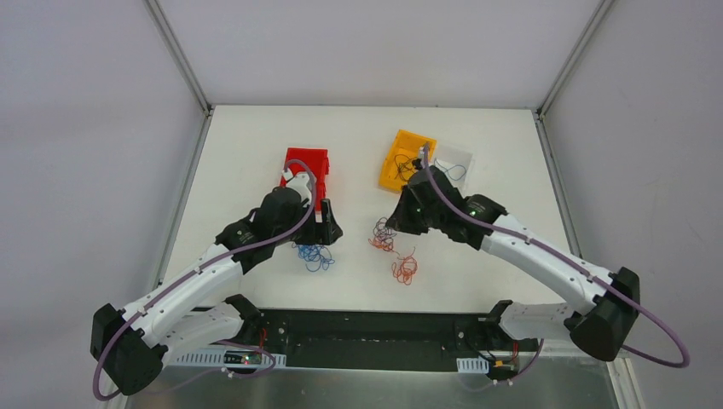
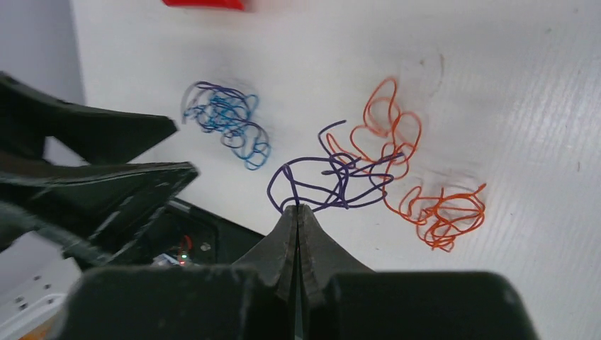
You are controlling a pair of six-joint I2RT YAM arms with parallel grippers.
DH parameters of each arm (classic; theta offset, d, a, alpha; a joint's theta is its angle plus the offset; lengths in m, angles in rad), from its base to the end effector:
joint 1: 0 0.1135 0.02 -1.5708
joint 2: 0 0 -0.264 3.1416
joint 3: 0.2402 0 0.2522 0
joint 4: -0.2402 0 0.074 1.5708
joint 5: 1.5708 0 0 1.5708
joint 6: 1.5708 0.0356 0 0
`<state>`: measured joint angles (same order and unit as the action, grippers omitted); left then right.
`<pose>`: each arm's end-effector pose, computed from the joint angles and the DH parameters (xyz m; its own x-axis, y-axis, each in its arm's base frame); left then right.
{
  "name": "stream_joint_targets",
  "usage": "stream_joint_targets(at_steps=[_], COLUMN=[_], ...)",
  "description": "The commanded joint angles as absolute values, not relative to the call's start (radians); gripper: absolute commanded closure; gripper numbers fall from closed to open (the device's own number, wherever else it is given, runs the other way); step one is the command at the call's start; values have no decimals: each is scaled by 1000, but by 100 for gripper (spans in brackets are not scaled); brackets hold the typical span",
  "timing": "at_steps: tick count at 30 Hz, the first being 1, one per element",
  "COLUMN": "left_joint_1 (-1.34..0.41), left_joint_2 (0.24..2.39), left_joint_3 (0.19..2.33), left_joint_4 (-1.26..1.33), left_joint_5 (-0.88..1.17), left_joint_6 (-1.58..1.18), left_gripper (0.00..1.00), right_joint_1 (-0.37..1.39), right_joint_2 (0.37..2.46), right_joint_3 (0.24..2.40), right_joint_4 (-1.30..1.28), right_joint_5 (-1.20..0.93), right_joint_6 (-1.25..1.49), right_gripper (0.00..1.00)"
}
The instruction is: Untangle the cables
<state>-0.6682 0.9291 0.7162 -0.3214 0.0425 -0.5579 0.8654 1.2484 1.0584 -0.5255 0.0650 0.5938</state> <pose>0.1626 -0.1303 0.2761 -0.6820 -0.1355 -0.7187 0.3379 0.8131 -0.4740 0.1774 0.2048 0.3047 -0.7598 -0.0311 -0.6494 -0.3654 0.8466 0.3870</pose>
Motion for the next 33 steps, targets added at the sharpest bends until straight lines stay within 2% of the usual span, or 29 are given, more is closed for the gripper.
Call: stream_joint_targets(at_steps=[1,9,18,30,33], left_joint_1=[-655,-655,-657,-760,-761], left_joint_2=[901,935,927,1130,1172], left_joint_3=[768,808,728,679,690], left_joint_4=[-345,-321,-9,246,278], left_joint_5=[22,163,306,274,281], left_joint_6=[-531,-505,-387,-213,-201], left_gripper=[23,18,9,13,20], right_joint_1=[845,735,692,688,683], right_joint_2=[1177,1193,1231,1242,1253], right_joint_3=[1206,1360,1387,1410,1421], right_joint_4=[-609,-617,-574,-521,-521], right_joint_5=[56,-71,-212,-274,-303], right_joint_6=[584,605,655,715,722], right_gripper=[100,100,100,100,100])
